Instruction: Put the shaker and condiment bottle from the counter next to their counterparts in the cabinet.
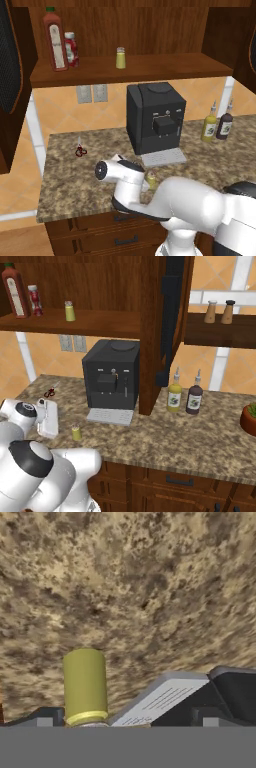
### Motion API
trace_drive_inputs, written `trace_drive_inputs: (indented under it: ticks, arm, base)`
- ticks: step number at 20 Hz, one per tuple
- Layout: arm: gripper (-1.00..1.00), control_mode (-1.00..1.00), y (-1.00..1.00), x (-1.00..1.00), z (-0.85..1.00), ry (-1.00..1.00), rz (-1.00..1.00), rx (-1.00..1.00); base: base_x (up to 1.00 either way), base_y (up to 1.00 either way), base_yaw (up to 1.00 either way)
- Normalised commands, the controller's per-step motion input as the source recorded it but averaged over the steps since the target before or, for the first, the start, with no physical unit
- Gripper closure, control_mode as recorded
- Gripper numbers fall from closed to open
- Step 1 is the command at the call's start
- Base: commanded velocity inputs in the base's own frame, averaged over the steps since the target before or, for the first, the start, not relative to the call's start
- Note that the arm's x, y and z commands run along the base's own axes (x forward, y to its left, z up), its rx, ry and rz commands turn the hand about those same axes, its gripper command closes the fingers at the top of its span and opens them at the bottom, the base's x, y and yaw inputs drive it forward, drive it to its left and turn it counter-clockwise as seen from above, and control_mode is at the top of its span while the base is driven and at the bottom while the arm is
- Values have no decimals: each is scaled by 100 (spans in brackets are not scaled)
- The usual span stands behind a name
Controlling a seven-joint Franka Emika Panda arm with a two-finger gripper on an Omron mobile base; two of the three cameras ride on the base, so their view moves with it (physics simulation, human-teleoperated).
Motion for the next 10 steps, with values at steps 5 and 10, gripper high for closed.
trace_drive_inputs:
  ticks: [5, 10]
  arm:
    - [-100, -100, 0, 6, -14, 10, -19, -4]
    - [-100, -100, 0, 0, 0, 2, -4, -1]
  base:
    - [0, 0, 0]
    - [0, 0, 0]
